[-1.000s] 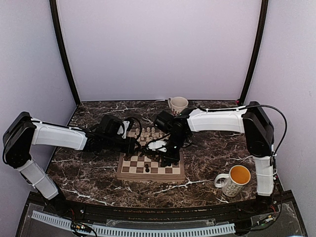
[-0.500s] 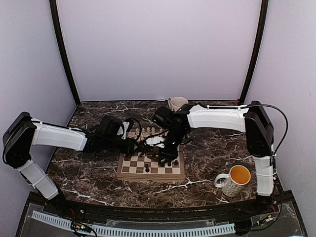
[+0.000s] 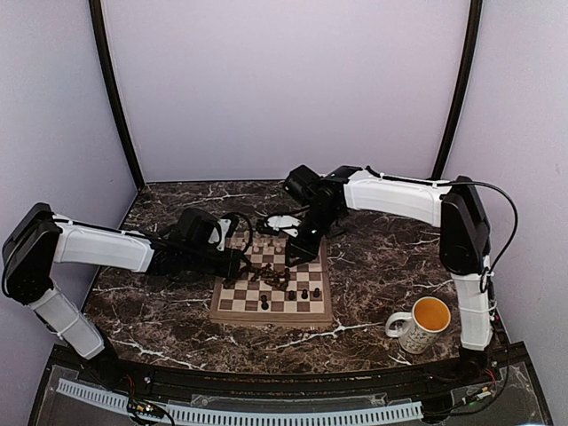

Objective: Set up the chess pieces on the board
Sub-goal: Place the pawn at c7, then pick up the rook from the chessboard, then place the rook at a8, then pick up the king from the chessboard, then pass from the right arm to the left

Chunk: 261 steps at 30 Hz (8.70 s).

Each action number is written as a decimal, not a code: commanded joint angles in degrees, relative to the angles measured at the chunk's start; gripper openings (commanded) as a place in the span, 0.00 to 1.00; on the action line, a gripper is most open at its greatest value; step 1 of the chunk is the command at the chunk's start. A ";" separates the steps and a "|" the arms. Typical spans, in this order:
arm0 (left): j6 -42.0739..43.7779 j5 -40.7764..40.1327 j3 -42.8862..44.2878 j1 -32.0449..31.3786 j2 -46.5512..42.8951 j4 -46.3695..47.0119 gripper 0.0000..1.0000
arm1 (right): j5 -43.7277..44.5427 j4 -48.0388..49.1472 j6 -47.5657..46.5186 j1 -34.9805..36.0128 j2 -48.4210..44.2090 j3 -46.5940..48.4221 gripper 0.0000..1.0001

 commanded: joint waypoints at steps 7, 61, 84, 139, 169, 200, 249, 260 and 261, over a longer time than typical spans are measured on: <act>-0.45 0.42 -1.31 0.45 -2.77 0.33 0.46 | 0.63 -0.11 1.26 0.38 5.18 2.76 0.36; -0.40 1.69 -0.68 0.45 -2.13 0.24 0.46 | -2.00 -2.80 2.17 -0.06 7.45 7.17 0.12; 0.72 11.88 -5.38 0.37 -2.50 15.12 0.47 | -15.07 3.86 5.65 -3.31 -0.43 2.36 0.05; 2.40 8.98 -7.96 0.39 -4.40 19.94 0.49 | 1.73 27.42 -2.78 5.56 -23.61 -44.24 0.10; 1.89 9.47 -8.81 0.45 -4.28 20.23 0.49 | -1.16 15.08 -2.42 5.03 -25.15 -31.49 0.30; 5.11 6.39 -7.36 0.50 -8.15 8.87 0.49 | -2.93 13.41 -19.84 -1.98 1.15 -9.68 0.45; -7.42 29.88 2.67 3.82 12.29 22.29 0.43 | -26.17 16.97 -3.17 -5.78 0.16 -10.25 0.12; -8.57 32.88 3.37 3.81 13.69 24.23 0.27 | -26.86 17.09 -2.52 -5.87 0.35 -10.01 0.13; -8.64 33.05 3.42 3.90 13.77 24.30 0.25 | -26.91 17.13 -2.47 -5.86 0.32 -10.06 0.13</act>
